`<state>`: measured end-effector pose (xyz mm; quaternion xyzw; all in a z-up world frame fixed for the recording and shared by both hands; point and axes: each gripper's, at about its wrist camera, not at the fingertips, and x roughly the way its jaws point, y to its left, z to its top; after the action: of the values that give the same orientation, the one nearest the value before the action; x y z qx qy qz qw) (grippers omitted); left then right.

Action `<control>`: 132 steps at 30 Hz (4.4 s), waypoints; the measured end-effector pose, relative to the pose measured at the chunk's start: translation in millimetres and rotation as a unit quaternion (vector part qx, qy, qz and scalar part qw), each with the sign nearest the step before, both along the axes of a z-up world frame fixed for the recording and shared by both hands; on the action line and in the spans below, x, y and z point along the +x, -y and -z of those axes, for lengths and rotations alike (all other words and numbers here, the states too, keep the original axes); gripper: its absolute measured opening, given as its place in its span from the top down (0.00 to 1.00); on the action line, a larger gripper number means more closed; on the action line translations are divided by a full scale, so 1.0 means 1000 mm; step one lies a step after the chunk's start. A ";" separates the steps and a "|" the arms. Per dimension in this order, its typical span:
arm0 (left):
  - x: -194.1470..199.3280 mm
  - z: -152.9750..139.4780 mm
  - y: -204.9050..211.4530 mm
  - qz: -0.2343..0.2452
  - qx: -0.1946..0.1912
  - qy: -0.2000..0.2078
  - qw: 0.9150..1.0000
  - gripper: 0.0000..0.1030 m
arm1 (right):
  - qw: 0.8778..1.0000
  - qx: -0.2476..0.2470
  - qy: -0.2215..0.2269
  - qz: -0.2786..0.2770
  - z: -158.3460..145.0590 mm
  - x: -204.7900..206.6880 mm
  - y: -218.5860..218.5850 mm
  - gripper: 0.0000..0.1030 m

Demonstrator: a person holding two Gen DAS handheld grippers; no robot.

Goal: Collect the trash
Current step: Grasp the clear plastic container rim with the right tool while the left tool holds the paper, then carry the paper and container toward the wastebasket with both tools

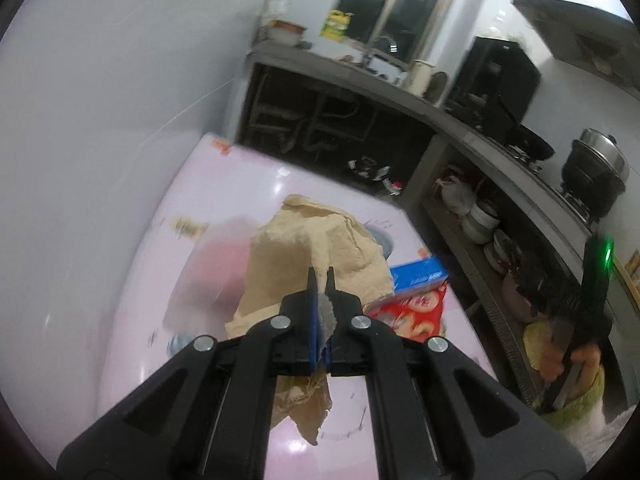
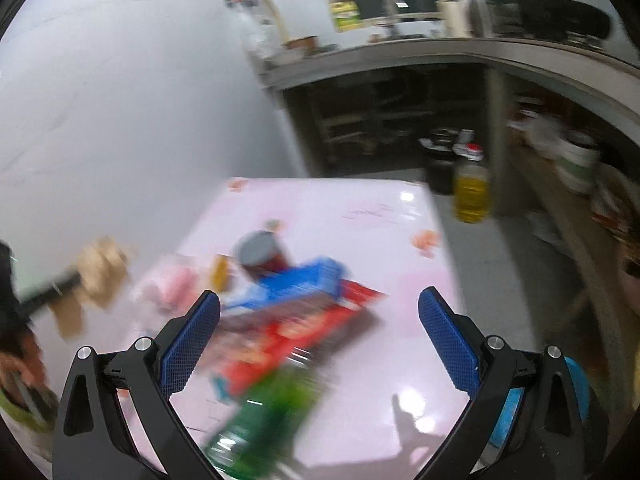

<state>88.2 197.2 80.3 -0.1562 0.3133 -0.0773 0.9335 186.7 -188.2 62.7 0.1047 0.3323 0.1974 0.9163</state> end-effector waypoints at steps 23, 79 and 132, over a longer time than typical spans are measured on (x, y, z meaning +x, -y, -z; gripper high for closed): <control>-0.061 0.101 -0.074 -0.090 -0.010 -0.092 0.992 0.99 | 0.924 0.139 -0.284 -0.213 0.077 0.064 -0.263 0.23; -0.075 0.085 -0.076 -0.089 -0.042 -0.036 0.995 0.99 | 0.781 0.434 -0.285 -0.347 0.039 0.111 -0.291 0.95; 0.141 0.094 0.522 0.489 0.072 -0.216 0.842 0.99 | 0.831 0.443 -0.137 0.307 0.209 -0.140 0.333 0.95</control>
<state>229.1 -325.2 -14.1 0.0727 0.5473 -0.4652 0.6919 46.5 -521.6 -146.8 0.6221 0.2817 0.0159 0.7303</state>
